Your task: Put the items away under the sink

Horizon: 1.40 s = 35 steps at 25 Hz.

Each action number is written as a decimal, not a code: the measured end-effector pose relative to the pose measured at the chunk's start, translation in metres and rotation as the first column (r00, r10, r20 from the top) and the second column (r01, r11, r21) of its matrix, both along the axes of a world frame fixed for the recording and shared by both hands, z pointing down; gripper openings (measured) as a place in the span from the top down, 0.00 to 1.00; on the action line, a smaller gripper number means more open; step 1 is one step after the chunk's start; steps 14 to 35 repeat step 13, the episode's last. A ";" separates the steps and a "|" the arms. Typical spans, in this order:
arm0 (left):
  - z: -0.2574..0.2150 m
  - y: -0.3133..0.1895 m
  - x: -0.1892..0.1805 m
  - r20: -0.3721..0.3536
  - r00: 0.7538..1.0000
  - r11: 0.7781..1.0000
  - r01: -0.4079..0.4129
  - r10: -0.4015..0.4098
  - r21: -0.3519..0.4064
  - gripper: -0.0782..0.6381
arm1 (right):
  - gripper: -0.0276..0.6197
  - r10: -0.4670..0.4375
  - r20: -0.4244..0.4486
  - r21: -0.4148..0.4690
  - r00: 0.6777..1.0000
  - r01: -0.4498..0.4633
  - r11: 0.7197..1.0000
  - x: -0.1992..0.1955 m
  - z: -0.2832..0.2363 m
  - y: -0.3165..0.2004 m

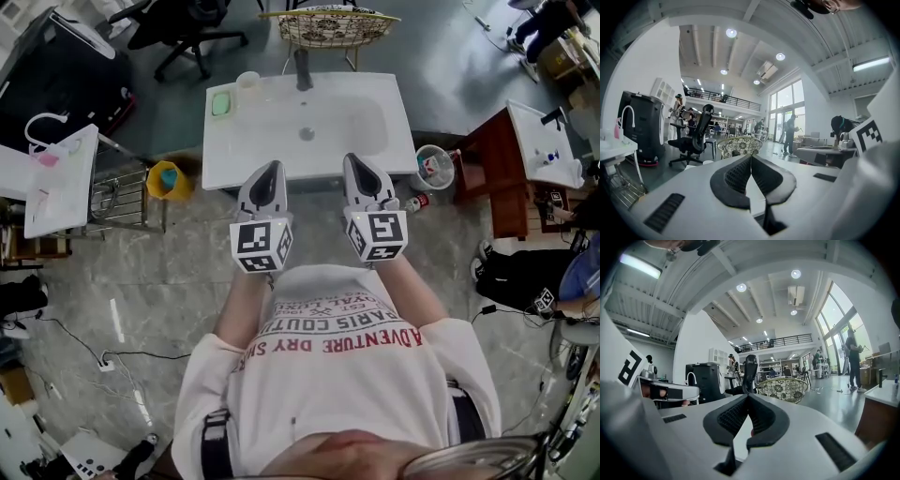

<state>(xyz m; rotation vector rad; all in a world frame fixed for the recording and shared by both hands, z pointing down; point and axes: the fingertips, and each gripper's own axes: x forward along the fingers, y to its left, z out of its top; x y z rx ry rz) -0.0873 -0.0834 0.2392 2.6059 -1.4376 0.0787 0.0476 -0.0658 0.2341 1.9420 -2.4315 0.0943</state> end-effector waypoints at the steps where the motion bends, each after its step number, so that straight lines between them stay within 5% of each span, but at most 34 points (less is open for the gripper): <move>1: 0.000 -0.001 0.000 -0.003 1.000 1.000 0.000 0.000 -0.001 0.86 | 0.92 0.003 -0.002 0.003 1.000 -0.003 1.000 0.001 -0.001 -0.001; 35: -0.004 -0.008 0.003 -0.006 1.000 1.000 -0.002 0.002 0.008 0.86 | 0.92 0.038 0.010 0.017 0.999 -0.038 0.999 0.012 -0.002 -0.005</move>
